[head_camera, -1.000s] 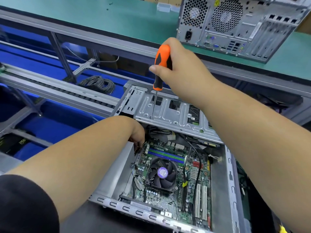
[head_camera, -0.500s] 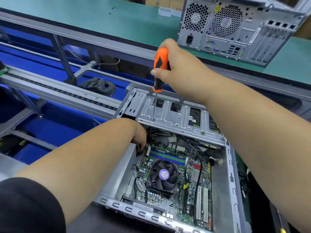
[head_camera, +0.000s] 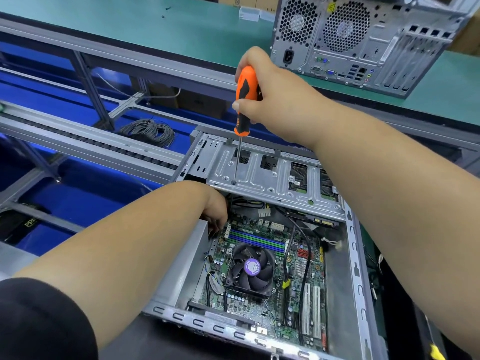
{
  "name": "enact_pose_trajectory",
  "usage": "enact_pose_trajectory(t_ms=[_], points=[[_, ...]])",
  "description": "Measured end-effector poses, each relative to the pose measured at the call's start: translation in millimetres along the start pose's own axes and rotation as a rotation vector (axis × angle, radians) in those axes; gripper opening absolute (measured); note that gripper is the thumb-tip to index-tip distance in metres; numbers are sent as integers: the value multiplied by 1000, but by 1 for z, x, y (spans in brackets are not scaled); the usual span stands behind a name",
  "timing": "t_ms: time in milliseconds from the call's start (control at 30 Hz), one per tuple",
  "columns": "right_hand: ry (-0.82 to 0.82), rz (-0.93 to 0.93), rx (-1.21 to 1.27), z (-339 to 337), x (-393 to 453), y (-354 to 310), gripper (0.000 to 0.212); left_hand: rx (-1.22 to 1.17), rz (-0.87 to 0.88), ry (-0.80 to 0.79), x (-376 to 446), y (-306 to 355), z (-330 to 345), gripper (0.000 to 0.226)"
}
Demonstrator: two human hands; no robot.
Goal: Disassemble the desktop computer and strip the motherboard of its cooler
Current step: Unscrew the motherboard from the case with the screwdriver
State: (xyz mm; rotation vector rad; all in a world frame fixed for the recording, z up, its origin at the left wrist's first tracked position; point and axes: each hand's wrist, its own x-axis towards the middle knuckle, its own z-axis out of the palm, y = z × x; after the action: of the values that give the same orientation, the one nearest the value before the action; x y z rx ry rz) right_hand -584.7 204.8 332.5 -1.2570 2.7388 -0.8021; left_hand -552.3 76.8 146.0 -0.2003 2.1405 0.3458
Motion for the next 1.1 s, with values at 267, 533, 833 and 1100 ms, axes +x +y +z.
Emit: enact_pose_trajectory(t_ms=[267,533,833,1100], points=[[164,5,-33,10,-11,1,38,-161,12,21,2,0,5,23],[161,12,-45,10,-16,-1,34,11,4,35,-6,3,4,31],[63,0,-111,9,-7,-7,30,-13,5,38,-5,3,5,35],[45,-11,-104,6,-11,-9,27,-5,4,36,-9,4,4,36]])
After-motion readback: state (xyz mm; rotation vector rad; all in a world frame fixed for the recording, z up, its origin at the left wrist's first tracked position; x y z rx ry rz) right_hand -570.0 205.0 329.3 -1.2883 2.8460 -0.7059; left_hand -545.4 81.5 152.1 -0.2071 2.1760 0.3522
